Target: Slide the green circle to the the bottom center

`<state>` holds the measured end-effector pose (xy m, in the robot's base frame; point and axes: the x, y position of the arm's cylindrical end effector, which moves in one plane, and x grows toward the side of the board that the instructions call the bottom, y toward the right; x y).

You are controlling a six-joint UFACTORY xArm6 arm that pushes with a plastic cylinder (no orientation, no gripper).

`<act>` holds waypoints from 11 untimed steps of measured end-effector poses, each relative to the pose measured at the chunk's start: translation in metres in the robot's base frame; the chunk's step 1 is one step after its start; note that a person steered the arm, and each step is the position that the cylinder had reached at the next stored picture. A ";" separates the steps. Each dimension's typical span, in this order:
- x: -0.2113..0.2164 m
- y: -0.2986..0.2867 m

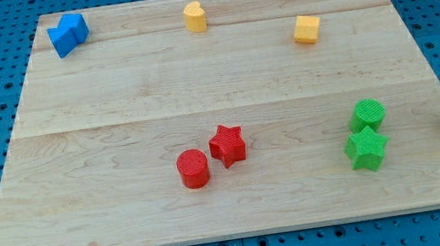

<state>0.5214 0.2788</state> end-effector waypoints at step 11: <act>0.007 -0.235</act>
